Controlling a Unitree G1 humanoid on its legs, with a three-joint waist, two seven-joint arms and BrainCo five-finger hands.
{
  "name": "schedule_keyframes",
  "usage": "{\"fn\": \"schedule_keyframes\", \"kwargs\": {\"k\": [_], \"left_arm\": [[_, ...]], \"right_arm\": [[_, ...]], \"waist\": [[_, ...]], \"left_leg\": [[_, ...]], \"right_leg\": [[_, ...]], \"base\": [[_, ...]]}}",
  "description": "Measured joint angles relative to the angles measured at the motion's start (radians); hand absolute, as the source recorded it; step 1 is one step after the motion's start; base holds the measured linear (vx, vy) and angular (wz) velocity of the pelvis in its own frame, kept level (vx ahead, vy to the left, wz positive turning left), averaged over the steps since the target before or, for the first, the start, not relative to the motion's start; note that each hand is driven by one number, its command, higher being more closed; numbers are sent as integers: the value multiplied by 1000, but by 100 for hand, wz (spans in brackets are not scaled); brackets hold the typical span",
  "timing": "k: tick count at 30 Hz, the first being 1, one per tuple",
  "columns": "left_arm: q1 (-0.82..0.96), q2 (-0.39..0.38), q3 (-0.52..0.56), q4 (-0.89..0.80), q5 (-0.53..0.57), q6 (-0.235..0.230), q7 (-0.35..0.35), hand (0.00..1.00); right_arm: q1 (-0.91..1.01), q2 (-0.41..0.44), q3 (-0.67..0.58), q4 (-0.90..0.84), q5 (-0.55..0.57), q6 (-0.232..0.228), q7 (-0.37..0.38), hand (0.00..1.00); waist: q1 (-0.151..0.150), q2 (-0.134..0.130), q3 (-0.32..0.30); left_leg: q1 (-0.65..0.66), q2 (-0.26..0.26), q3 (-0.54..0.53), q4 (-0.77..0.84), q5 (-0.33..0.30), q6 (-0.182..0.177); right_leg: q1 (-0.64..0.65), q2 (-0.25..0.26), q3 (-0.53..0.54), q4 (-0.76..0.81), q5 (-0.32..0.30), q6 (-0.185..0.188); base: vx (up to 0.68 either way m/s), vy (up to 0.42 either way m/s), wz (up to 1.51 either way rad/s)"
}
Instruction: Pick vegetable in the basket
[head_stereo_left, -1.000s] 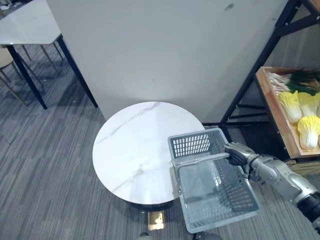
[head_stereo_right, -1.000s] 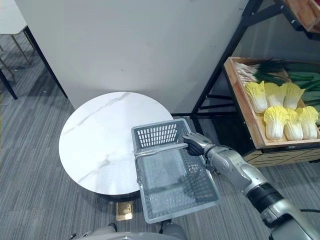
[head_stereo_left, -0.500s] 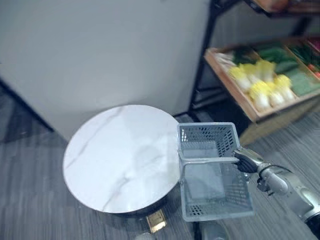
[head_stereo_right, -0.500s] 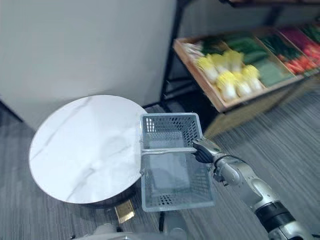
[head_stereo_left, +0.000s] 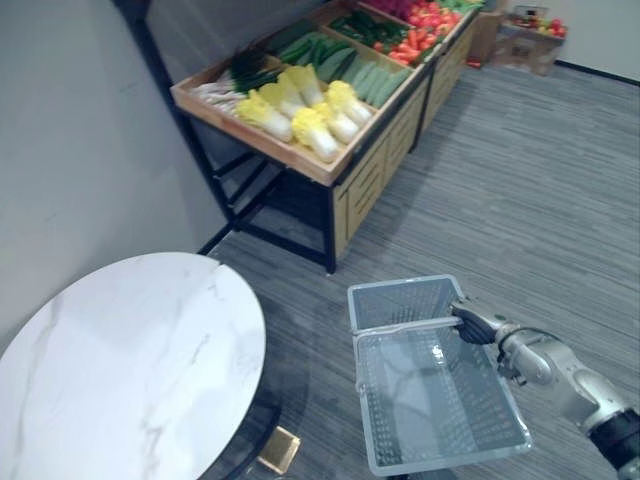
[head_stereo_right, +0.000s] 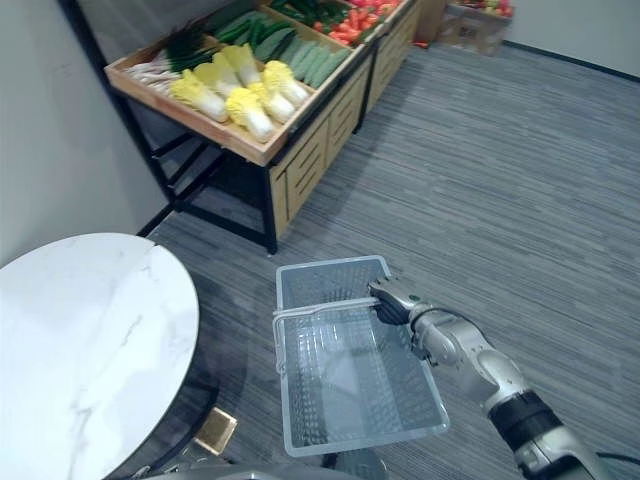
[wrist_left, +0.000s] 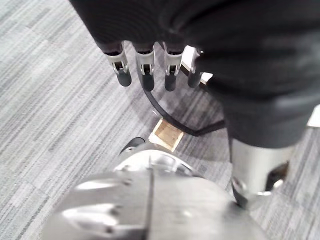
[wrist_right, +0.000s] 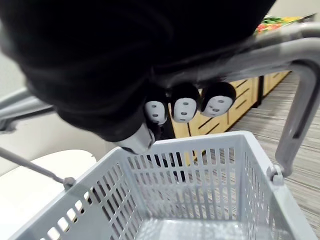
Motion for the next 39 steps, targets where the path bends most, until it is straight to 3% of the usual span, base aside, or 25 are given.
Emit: {"fn": "schedule_keyframes", "kwargs": {"k": [3,4,5,6,8,11,12,14,17,22,25,27,28,30,32,34,37,39], "left_arm": [[-10,-36,1,-12,0,-3,0,0],[-2,-29,1,-18,0,-11,-2,0],[-2,-37,2,-18,-1,-20,0,0],[-2,-42,1,-19,-1,-24,0,0],[5,-63,2,-24,-10,-30,4,0],[25,-74,2,-51,-11,-32,1,0],[27,-75,3,-55,-12,-32,0,0],[31,-78,10,-58,-19,-31,-2,0],[24,-71,13,-58,-19,-40,-3,0],[22,-69,2,-58,-17,-43,-8,0],[23,-70,-10,-58,-9,-41,-12,0],[23,-61,-28,-58,-7,-41,-10,0],[23,-59,-35,-58,-7,-41,-8,0],[24,-48,-55,-58,0,-39,-1,0],[20,-10,-100,-62,31,-39,5,0],[13,17,-120,-80,39,-36,7,0],[-47,29,-139,-100,40,-28,11,0],[-101,26,-160,-167,40,-29,16,0]], "right_arm": [[29,0,-19,-8,0,0,-2,100],[29,-1,-20,-9,1,0,-9,100],[28,-1,-23,-9,9,0,-23,100],[27,-1,-24,-9,10,0,-28,100],[28,0,-18,-9,19,-1,-35,100],[27,-1,-16,-7,44,-2,-34,100],[27,-3,-16,-6,48,-2,-34,100],[27,-2,-14,15,51,-3,-26,100],[31,-9,-7,35,52,-8,-18,100],[66,-6,-33,84,54,-13,-12,100],[122,14,-89,93,62,-23,1,100],[145,35,-122,113,66,-19,1,100],[146,44,-132,123,66,-18,1,100],[144,81,-151,142,64,1,-6,100],[143,119,-203,148,64,9,-39,100],[146,166,-216,179,69,9,-47,100],[145,176,-219,215,71,7,-58,100],[144,183,-234,240,70,13,-66,100]], "waist": [[-3,1,2],[3,-5,9],[4,-2,15],[5,0,16],[22,15,22],[26,36,27],[29,42,29],[47,59,33],[40,29,35],[46,31,34],[45,26,36],[44,15,40],[43,3,47],[40,7,47],[15,-4,65],[-12,-32,73],[-15,-26,80],[-14,-25,92]], "left_leg": [[-8,59,-78,137,54,18],[-43,59,-205,217,82,32],[-79,11,-367,260,29,17],[-94,-28,-447,260,4,7],[-115,-167,-681,159,-67,-27],[-126,-240,-836,-55,-78,-36],[-127,-243,-854,-93,-75,-34],[-112,-253,-863,-177,-10,-45],[-128,-293,-835,-168,-25,-20],[-113,-353,-853,-173,-35,-4],[-98,-371,-866,-180,-48,20],[-75,-385,-848,-170,-77,43],[-71,-387,-844,-167,-95,53],[-47,-382,-822,-167,-113,70],[23,-378,-814,-182,-125,92],[65,-372,-813,-204,-128,97],[64,-339,-817,-215,-136,84],[66,-325,-819,-215,-159,62]], "right_leg": [[30,24,61,-26,5,-11],[43,24,115,-30,4,-19],[45,17,167,-31,5,-21],[41,12,193,-36,2,-23],[25,17,308,-46,7,-20],[-8,50,412,-42,21,-9],[-12,57,430,-43,25,-3],[-27,67,500,-46,39,21],[-20,21,511,-102,81,69],[13,-29,495,-134,95,95],[4,-42,495,-92,73,118],[-46,-58,514,53,7,128],[-67,-59,518,103,1,129],[-164,-54,514,311,8,116],[-239,-73,479,528,57,52],[-276,-86,435,573,27,32],[-295,-69,364,373,34,43],[-300,-71,349,99,81,102]], "base": [[-38,-142,-61],[-43,-84,-109],[-26,-20,-118],[-9,37,-131],[4,56,-143],[19,114,-118],[33,176,-97],[72,227,-97],[112,244,-31],[78,141,11],[39,72,1],[-12,76,-20],[-46,86,-43],[-65,60,-49],[-22,57,-18],[97,20,0],[179,-42,0],[297,-102,0]]}}
